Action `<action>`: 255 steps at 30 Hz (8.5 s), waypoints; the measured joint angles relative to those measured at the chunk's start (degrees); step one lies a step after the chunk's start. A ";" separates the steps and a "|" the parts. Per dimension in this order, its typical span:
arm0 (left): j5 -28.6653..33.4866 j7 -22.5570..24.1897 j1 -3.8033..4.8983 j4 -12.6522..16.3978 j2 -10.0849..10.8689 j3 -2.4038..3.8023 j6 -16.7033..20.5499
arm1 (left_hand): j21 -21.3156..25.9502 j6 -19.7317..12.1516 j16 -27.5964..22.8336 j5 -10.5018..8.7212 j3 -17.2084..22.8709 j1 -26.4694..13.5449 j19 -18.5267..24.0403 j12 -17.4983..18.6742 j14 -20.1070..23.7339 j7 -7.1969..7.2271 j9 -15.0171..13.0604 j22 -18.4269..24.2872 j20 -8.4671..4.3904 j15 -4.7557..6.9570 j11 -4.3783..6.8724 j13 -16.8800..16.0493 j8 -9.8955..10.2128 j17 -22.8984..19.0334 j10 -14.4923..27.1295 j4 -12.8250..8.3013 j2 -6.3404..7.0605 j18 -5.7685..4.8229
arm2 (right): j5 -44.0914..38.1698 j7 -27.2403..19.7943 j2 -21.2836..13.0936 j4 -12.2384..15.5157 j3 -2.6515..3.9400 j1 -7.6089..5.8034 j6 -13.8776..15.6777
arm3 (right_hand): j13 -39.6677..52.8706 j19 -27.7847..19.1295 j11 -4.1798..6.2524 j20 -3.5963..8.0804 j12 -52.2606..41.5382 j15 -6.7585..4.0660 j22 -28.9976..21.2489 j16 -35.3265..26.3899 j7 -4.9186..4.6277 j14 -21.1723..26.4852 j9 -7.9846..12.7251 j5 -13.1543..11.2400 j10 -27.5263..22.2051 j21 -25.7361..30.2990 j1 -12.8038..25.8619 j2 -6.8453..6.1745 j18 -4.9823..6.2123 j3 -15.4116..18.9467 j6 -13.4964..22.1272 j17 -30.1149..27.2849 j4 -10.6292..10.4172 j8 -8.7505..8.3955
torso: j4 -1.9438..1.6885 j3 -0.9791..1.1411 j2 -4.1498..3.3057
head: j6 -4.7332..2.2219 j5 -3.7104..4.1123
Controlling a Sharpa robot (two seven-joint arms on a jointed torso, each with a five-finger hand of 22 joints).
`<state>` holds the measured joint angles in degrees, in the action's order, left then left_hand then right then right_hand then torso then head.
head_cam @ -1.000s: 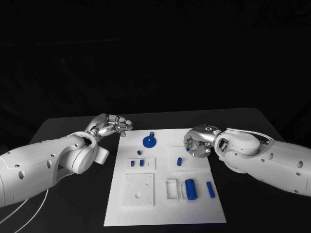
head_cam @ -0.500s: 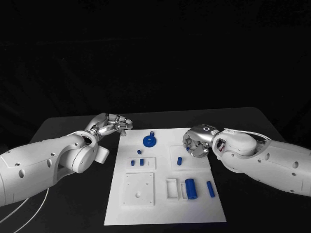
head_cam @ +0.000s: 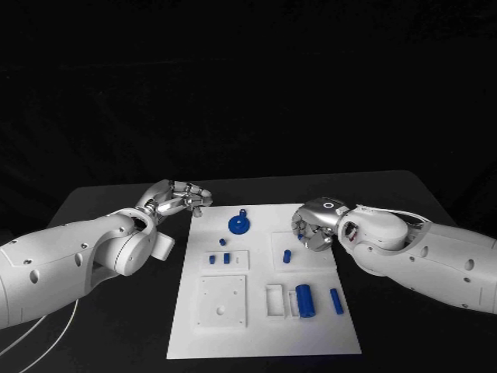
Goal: Assemble the parts on the task board
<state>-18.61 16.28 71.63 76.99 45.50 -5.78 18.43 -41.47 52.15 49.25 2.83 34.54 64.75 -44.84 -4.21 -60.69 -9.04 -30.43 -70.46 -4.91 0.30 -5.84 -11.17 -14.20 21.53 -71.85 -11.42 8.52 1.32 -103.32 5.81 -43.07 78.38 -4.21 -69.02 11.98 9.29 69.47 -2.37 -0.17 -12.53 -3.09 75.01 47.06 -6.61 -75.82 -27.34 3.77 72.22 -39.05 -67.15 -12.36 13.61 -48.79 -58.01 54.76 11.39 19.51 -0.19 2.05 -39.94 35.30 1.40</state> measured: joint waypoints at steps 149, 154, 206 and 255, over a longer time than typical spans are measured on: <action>1.29 0.00 0.00 -3.89 -3.09 -0.01 3.00 | 0.44 -0.11 -0.88 0.00 0.00 -0.18 -0.01 0.00 -0.32 0.11 0.18 -0.25 0.01 -0.32 0.03 0.00 -0.18 0.85 0.41 0.00 -0.18 -0.45 | -11.19 3.57 9.32 13.06 -3.26 4.72 2.80 | 3.42 1.73 0.63 0.44 -0.26 -1.13 0.02 3.49 0.94 -0.74 -0.39 -0.06 2.63 -2.65 0.25 -0.26 -0.13 -2.68 -2.70 1.15 0.48 0.56 | 0.01 -0.10 0.05 | 4.16 -10.79; 1.29 -0.03 0.00 -3.96 -3.10 -0.01 2.98 | 0.44 -0.10 -0.88 0.00 0.00 -0.18 -0.01 0.00 -0.32 0.11 0.18 -0.28 0.01 -0.32 0.03 0.00 -0.18 0.85 0.41 0.00 -0.18 -0.45 | -11.19 3.57 9.24 13.18 -3.27 4.73 2.69 | 3.44 1.68 0.74 0.39 -0.26 -1.13 0.02 3.49 0.94 -0.74 -0.36 -0.06 2.73 -2.65 0.25 -0.26 -0.14 -2.68 -2.70 1.15 0.48 0.53 | 0.02 -0.10 0.05 | 4.23 -10.85; 1.32 -0.22 0.00 -4.02 -3.21 -0.01 2.93 | 0.66 -0.08 -1.33 0.00 0.00 -0.38 -0.01 0.00 -0.32 0.08 0.27 -0.40 0.01 -0.32 0.04 0.00 -0.41 1.11 0.40 0.00 -0.38 -0.45 | -10.38 4.21 10.07 12.25 -4.42 4.55 0.86 | 3.50 0.46 -1.40 0.33 3.23 -0.03 0.01 3.60 -0.78 1.09 0.38 2.12 -1.36 -2.51 3.95 -3.95 -0.32 1.95 1.30 0.14 0.17 -1.75 | 0.03 -0.14 0.06 | 4.88 -10.81; 1.49 -0.36 0.00 -4.52 -3.33 -0.01 2.69 | 0.89 -0.28 -1.33 0.00 0.00 -0.37 -0.01 0.00 -0.32 -0.14 0.30 -0.54 0.01 -0.32 0.04 0.00 -0.41 1.34 0.41 0.00 -0.38 -0.45 | 6.64 0.58 -6.75 16.06 0.98 -1.95 -4.12 | -0.39 -0.25 -3.72 0.90 7.32 2.39 0.03 5.53 -3.09 1.93 1.83 4.67 -7.37 -3.08 3.86 -4.45 -1.69 11.39 7.69 -0.44 0.77 -3.10 | 0.14 0.00 0.09 | 2.16 -8.17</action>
<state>-17.12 15.91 71.63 72.47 42.17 -5.79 21.12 -40.59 51.87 47.92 2.83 34.54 64.38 -44.85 -4.21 -61.01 -9.18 -30.13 -71.00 -4.90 -0.02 -5.80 -11.17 -14.61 22.87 -71.44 -11.42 8.14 0.87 -96.68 6.39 -49.82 94.44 -3.23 -70.97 7.85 8.90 69.22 -6.10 0.73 -5.21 -0.70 75.04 52.59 -9.70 -73.89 -25.51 8.44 64.85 -42.13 -63.29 -16.80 11.93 -37.40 -50.32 54.32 12.16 16.41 -0.05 2.05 -39.85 37.46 -6.77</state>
